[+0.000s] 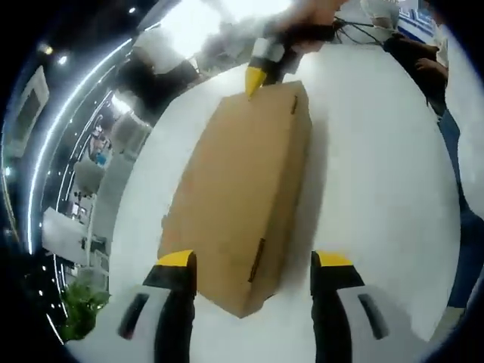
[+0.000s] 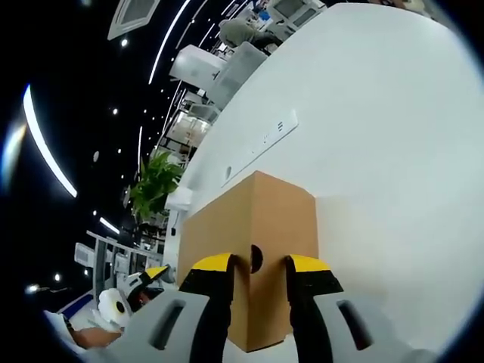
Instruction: Operate the shoe box by opening the lid, removing the specified soft item, and placing it in the target area until the item is outside and the box remains undamaged.
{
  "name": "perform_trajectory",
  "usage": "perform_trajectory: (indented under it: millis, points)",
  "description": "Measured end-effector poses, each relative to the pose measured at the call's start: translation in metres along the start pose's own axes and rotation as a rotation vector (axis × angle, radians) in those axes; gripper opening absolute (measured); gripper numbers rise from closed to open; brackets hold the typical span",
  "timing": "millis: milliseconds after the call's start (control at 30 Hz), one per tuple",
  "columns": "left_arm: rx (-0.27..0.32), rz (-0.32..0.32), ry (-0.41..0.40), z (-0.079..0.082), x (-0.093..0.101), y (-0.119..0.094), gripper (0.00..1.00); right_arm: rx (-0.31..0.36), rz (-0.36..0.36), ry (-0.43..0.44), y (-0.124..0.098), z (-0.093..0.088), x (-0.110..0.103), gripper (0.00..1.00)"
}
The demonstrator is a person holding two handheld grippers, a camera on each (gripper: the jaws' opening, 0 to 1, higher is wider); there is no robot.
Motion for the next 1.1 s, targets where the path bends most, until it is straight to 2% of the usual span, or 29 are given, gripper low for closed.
perform_trajectory:
  millis: [67, 133, 300, 333, 367, 400, 467, 633, 733, 867, 967, 1000, 1033, 1100]
  points:
    - [-0.016, 0.029, 0.042, -0.002, 0.002, 0.005, 0.61, 0.001, 0.002, 0.004, 0.000, 0.000, 0.000, 0.26]
    - [-0.012, 0.039, 0.030, 0.002, 0.005, 0.002, 0.60, 0.001, 0.002, 0.002, 0.000, 0.000, 0.001, 0.26]
    - [-0.032, 0.105, 0.070, 0.004, 0.007, 0.008, 0.55, 0.001, 0.000, 0.005, -0.001, 0.001, 0.001, 0.26]
    - [-0.033, 0.125, 0.071, 0.004, 0.007, 0.009, 0.55, 0.000, 0.000, 0.006, 0.000, 0.002, 0.002, 0.26]
    - [-0.058, 0.178, 0.113, 0.004, 0.006, 0.010, 0.56, 0.000, 0.001, 0.008, 0.001, 0.003, 0.003, 0.26]
    - [-0.059, 0.199, 0.148, 0.005, 0.006, 0.010, 0.58, 0.000, 0.002, 0.011, 0.001, 0.003, 0.004, 0.26]
    - [-0.037, 0.206, 0.132, 0.008, 0.011, 0.011, 0.61, -0.002, 0.001, 0.013, 0.001, 0.004, 0.005, 0.26]
    - [-0.062, 0.220, 0.126, 0.004, 0.017, 0.015, 0.60, -0.007, -0.003, 0.012, 0.002, 0.006, 0.006, 0.26]
    - [-0.074, 0.236, 0.127, 0.003, 0.019, 0.020, 0.57, -0.005, 0.000, 0.016, 0.002, 0.006, 0.007, 0.26]
    - [-0.088, 0.226, 0.159, 0.005, 0.023, 0.027, 0.50, -0.005, 0.006, 0.028, 0.001, 0.004, 0.006, 0.27]
    - [-0.102, 0.176, 0.193, 0.004, 0.029, 0.030, 0.42, -0.007, 0.004, 0.028, 0.001, 0.003, 0.005, 0.27]
    - [-0.101, 0.233, 0.190, 0.004, 0.027, 0.029, 0.42, -0.007, 0.003, 0.029, 0.001, 0.003, 0.005, 0.27]
    - [-0.102, 0.211, 0.193, 0.003, 0.028, 0.028, 0.42, -0.006, 0.004, 0.029, 0.001, 0.003, 0.005, 0.27]
    - [-0.103, 0.212, 0.191, 0.004, 0.028, 0.028, 0.41, -0.003, 0.006, 0.032, 0.001, 0.003, 0.005, 0.27]
Point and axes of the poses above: the point that each gripper's makers call its tool centre point, and the gripper's own axes: y roughly forward along the fingers, x roughly to its right, z roughly out of its top, the point moved 10 cm from there along -y, roughly backward along the fingers, and after that the axes turned 3 degrees about -y, right-handed, at the moved point
